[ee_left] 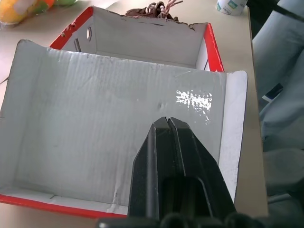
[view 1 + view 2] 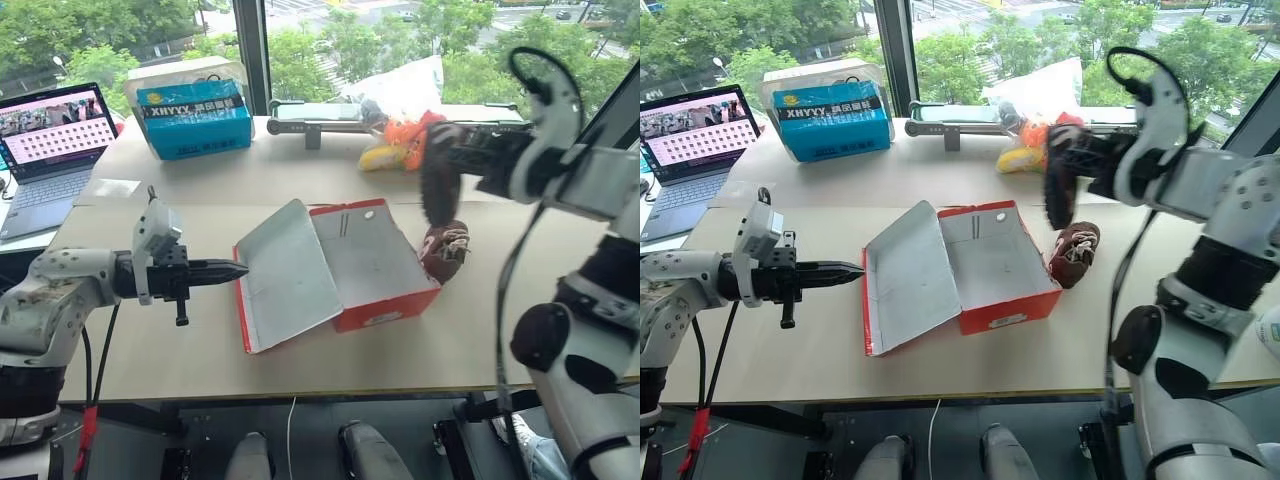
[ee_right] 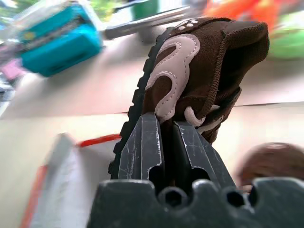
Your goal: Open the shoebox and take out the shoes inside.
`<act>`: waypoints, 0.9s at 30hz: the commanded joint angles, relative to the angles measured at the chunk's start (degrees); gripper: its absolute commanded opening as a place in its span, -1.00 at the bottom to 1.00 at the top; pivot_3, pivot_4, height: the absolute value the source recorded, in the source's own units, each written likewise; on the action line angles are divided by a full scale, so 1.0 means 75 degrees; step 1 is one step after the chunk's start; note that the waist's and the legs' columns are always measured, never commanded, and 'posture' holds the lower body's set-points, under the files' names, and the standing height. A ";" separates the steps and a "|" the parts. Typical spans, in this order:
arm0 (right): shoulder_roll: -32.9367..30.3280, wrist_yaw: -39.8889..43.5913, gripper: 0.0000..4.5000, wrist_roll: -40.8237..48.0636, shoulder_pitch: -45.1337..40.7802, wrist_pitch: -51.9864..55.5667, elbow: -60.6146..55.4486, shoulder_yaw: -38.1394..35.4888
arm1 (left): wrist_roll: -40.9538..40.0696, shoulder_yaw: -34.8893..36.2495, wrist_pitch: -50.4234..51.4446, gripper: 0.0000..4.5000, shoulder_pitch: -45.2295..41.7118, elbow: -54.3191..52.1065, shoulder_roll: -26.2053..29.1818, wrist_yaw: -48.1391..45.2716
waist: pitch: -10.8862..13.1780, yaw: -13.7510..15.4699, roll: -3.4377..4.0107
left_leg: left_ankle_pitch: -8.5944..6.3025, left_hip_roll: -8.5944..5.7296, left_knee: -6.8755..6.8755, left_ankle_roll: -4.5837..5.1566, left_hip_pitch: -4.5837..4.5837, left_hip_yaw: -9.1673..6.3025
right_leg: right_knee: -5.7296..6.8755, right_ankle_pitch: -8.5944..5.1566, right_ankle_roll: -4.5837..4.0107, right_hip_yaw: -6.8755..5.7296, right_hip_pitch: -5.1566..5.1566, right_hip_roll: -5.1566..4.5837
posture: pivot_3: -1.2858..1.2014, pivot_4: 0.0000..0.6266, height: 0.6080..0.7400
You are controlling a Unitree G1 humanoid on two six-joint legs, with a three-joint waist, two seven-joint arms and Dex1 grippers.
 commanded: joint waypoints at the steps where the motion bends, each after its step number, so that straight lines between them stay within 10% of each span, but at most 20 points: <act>1: -0.0528 -0.0099 -1.00 -0.0718 0.0481 -0.0786 -0.0642 0.0986 | -0.0083 0.0152 -0.0139 -1.00 -0.0076 -0.0139 0.0028 -0.0050 | 0.0000 -0.0028 0.0000 | 0.0000 0.0000 -0.0001 0.0000 0.0002 0.0003 | 0.0002 0.0000 0.0000 0.0004 -0.0001 0.0000 | 0.03 -0.52 0.94; 10: -0.0936 -0.0737 -1.00 -0.2985 0.2620 -0.2894 0.0041 0.2999 | -0.0067 0.0065 -0.0099 -1.00 -0.0197 -0.0103 -0.0017 -0.0088 | 0.0004 0.0033 0.0005 | 0.0001 -0.0012 0.0019 0.0000 -0.0001 0.0012 | 0.0007 0.0008 0.0013 0.0017 0.0000 -0.0007 | 0.03 -0.52 0.94; 27: 0.0362 -0.0233 -1.00 -0.3412 0.2634 -0.4047 0.2049 0.2727 | -0.0042 0.0052 -0.0099 -1.00 -0.0195 -0.0123 -0.0082 -0.0039 | 0.0003 0.0028 0.0005 | 0.0001 -0.0009 0.0038 0.0001 0.0003 0.0006 | 0.0021 0.0010 0.0015 0.0012 0.0013 -0.0004 | 0.03 -0.52 0.94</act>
